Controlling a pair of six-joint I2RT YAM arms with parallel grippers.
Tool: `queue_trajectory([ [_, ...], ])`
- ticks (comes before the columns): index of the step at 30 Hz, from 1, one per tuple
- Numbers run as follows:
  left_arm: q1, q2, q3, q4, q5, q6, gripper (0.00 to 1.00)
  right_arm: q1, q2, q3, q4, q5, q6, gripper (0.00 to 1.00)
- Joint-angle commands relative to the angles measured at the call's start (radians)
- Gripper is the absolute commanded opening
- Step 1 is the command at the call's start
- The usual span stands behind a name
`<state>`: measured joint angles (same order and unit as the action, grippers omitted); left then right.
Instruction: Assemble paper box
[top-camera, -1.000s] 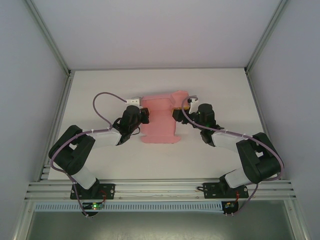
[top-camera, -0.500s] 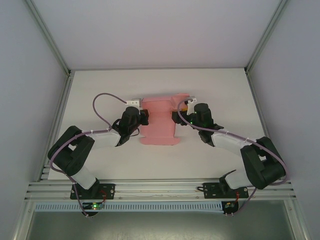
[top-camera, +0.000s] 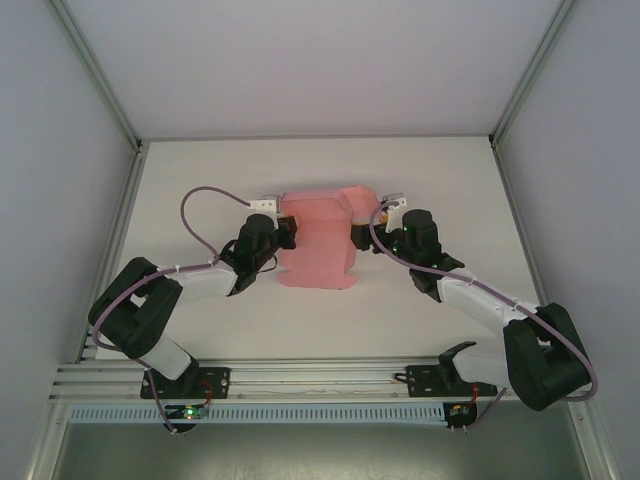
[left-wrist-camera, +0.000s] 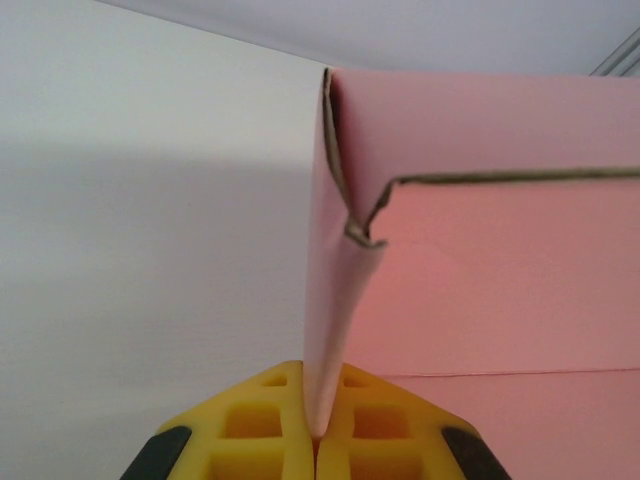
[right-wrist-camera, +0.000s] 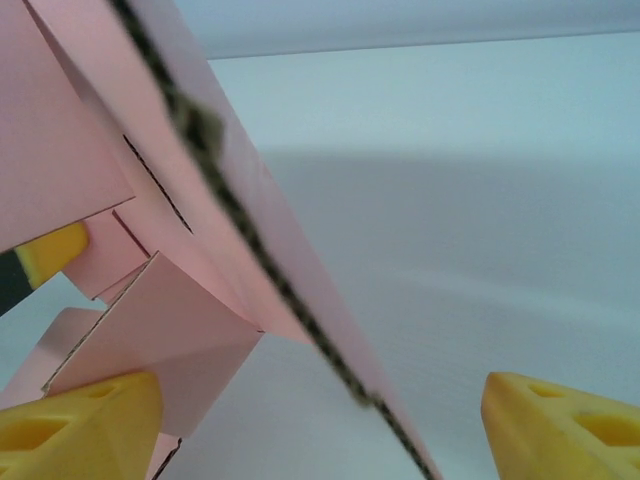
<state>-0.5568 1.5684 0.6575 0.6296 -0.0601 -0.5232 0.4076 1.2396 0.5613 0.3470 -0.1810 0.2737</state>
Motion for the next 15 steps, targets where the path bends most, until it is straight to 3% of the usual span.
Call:
queue_trajectory([
  [1,-0.009,-0.024,-0.012,0.083,0.021,0.019,0.0,-0.004,0.02,-0.006,0.019,-0.044,0.016,0.84],
  [9,-0.009,-0.006,-0.021,0.13,0.04,0.017,0.0,0.012,0.114,0.021,0.105,-0.032,0.076,0.98],
  [15,-0.01,-0.019,-0.033,0.144,0.031,0.03,0.0,0.016,0.16,0.055,0.05,-0.043,0.073,0.98],
])
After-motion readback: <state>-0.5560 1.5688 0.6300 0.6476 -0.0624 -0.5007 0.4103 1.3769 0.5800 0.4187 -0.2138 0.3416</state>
